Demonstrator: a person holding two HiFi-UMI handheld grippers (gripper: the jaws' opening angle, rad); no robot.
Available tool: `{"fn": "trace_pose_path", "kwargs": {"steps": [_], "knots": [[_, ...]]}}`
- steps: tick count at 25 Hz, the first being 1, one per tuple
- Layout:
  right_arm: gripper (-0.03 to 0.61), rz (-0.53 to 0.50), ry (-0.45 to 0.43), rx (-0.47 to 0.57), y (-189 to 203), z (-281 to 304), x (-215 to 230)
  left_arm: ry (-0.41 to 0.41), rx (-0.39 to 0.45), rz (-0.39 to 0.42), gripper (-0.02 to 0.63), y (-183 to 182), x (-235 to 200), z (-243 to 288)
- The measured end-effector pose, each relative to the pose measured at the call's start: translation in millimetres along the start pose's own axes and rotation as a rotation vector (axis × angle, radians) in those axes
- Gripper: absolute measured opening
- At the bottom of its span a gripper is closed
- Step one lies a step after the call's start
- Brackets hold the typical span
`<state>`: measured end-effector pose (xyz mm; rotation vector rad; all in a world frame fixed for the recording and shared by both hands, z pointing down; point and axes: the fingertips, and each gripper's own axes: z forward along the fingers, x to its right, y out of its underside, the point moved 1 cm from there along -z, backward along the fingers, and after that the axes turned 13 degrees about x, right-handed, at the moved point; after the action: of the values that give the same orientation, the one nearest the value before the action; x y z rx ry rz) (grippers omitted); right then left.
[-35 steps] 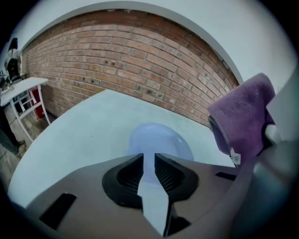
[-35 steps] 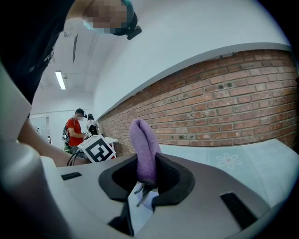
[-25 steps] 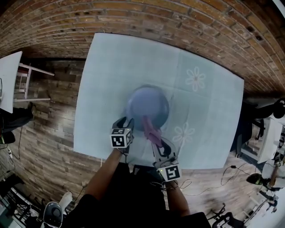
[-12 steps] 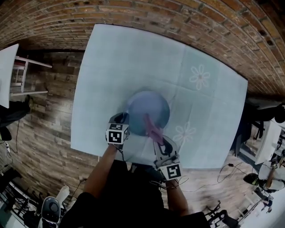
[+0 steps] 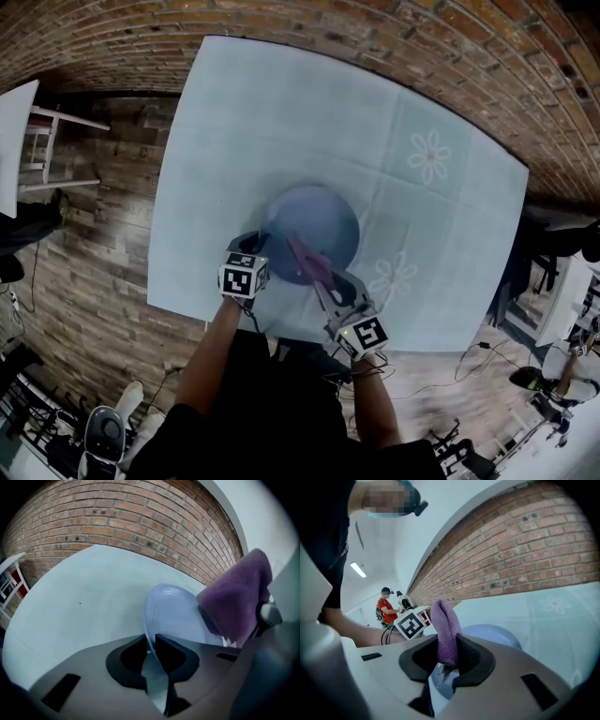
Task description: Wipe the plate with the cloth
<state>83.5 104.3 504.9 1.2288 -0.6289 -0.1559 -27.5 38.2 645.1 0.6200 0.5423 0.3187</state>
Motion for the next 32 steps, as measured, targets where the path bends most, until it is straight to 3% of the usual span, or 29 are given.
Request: {"fn": "trace_pose_path", "kwargs": {"steps": [3, 6, 8, 12, 16, 22, 32], "knots": [[0.095, 0.044, -0.025, -0.132, 24.1, 18.2, 11.2, 0.014, 0.0, 0.007, 0.076, -0.7, -0.5, 2.1], [0.139, -0.029, 0.015, -0.246, 44.6, 32.1, 28.1, 0.014, -0.002, 0.042, 0.077, -2.5, 1.3, 3.2], [0.187, -0.047, 0.018, -0.273, 49.3, 39.7, 32.7, 0.018, 0.0, 0.046, 0.077, -2.7, 2.2, 2.7], [0.206, -0.108, 0.016, -0.302, 50.9, 58.7, 35.4, 0.014, 0.008, 0.068, 0.077, -1.4, 0.5, 2.9], [0.093, -0.243, -0.073, -0.367, 54.8, 76.1, 28.8, 0.026, 0.005, 0.072, 0.077, -2.9, 3.7, 2.4], [0.089, -0.344, -0.194, -0.438, 62.1, 100.3, 22.1, 0.031, 0.009, 0.073, 0.077, -2.1, 0.6, 2.1], [0.083, -0.394, -0.198, -0.479, 83.9, 135.4, 17.7, 0.052, 0.011, 0.069, 0.077, -1.1, 2.0, 4.3]]}}
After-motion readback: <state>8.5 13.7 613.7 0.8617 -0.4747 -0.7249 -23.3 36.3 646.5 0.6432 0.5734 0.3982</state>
